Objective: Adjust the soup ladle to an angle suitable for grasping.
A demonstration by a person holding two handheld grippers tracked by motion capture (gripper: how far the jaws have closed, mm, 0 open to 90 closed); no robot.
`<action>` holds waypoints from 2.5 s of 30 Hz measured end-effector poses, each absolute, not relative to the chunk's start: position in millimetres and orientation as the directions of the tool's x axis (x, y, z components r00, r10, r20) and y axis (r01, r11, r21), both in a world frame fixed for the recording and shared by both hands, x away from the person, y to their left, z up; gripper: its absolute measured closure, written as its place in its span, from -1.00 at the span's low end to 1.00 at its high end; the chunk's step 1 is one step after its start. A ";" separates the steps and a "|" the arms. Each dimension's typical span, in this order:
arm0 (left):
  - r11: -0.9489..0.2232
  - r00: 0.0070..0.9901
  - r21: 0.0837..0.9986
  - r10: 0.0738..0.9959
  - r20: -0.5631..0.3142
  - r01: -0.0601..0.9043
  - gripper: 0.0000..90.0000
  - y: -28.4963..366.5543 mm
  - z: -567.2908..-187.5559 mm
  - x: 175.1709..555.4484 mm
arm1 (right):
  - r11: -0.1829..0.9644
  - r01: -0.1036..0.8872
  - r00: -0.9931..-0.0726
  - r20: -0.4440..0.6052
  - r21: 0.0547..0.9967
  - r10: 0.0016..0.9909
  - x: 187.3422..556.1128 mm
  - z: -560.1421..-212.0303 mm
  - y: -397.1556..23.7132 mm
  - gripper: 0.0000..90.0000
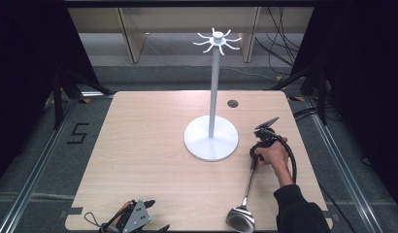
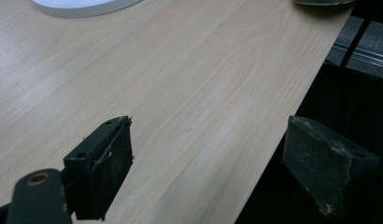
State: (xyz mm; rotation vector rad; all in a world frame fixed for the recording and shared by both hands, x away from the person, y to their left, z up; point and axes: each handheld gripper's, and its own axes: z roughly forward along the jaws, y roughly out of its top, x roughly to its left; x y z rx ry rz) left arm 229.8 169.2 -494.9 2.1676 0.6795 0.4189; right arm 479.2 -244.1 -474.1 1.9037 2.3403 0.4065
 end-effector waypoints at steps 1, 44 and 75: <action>-0.523 0.798 0.786 0.599 0.063 0.330 -0.66 169.0 -494.5 229.6 | 0.220 0.933 -0.245 0.057 0.285 0.968 481.7 -476.1 -246.8 0.24; -0.521 0.803 0.792 0.593 0.067 0.319 -0.66 166.0 -495.9 230.3 | 0.159 0.848 -0.265 0.146 0.505 0.953 488.9 -413.1 -247.5 0.64; -0.546 0.812 0.776 0.579 0.077 0.316 -0.67 165.4 -495.2 231.5 | 0.143 0.516 -0.536 0.187 0.845 0.823 422.8 -321.8 -272.7 0.64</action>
